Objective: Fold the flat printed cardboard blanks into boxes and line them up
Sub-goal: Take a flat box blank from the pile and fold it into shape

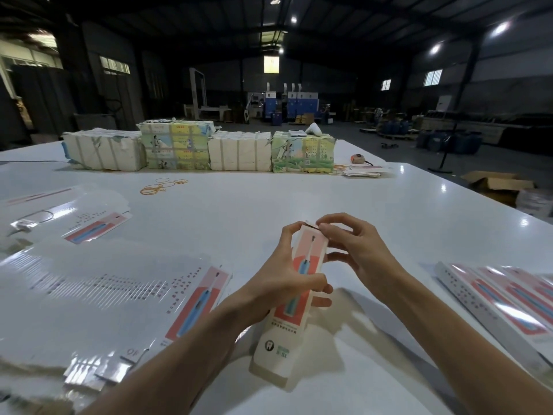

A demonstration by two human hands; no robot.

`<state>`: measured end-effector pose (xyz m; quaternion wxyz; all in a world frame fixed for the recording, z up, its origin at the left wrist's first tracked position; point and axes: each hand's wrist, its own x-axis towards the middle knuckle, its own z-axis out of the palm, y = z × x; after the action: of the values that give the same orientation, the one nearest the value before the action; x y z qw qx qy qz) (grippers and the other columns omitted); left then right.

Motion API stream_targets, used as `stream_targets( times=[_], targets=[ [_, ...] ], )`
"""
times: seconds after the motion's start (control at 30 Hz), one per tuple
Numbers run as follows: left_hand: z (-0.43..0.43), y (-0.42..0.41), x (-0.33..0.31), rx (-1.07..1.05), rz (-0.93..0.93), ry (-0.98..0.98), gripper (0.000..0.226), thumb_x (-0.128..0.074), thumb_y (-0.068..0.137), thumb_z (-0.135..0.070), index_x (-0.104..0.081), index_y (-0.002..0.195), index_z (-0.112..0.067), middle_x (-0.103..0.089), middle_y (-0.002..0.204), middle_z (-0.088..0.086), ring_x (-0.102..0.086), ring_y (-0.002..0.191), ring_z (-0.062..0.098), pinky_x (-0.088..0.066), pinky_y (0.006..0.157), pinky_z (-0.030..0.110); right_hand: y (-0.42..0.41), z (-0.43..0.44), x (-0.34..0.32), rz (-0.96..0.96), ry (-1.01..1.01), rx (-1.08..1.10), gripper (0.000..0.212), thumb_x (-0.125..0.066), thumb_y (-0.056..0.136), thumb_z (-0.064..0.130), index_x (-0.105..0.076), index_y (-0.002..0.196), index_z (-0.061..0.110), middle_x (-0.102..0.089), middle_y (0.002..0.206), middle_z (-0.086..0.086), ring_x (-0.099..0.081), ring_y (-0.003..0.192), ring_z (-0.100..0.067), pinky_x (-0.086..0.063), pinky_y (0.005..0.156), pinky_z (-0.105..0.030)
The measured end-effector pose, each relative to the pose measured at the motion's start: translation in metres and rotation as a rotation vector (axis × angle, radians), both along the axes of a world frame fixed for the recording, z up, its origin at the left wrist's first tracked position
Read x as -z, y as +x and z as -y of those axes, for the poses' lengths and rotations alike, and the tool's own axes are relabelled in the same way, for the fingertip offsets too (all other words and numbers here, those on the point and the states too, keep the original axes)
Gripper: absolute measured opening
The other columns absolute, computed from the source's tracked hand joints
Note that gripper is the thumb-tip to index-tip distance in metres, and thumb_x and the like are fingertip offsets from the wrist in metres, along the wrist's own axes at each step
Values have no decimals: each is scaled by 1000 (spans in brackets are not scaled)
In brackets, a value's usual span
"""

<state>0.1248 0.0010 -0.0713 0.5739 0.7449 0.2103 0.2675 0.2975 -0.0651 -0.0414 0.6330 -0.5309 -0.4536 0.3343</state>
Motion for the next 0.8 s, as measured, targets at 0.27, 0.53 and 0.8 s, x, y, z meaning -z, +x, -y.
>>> stream_targets(
  times=[0.27,0.53,0.8],
  targets=[
    [-2,0,4,2,-4,89,108,-89,77,-19,-13,140,-64,-55,96,-41,-68,106,-2,-63,68,26,4,1,-2,3,3,27,19,-66,102,17,-84,95,17,-79,98,-10,-78,94,-27,-63,67,-34],
    [-9,2,5,-33,56,31,105,-87,77,-12,-22,139,-66,-55,116,-21,-69,102,-2,-64,67,29,1,2,0,90,-8,-80,22,-63,104,25,-81,117,22,-79,113,0,-74,109,-21,-65,81,-39],
    [-9,-1,5,-60,55,-41,101,-87,77,-10,-27,131,-70,-55,119,1,-74,97,13,-66,71,39,-8,3,5,318,58,-77,23,-63,104,24,-73,125,25,-77,114,14,-75,107,-14,-63,84,-27]
  ],
)
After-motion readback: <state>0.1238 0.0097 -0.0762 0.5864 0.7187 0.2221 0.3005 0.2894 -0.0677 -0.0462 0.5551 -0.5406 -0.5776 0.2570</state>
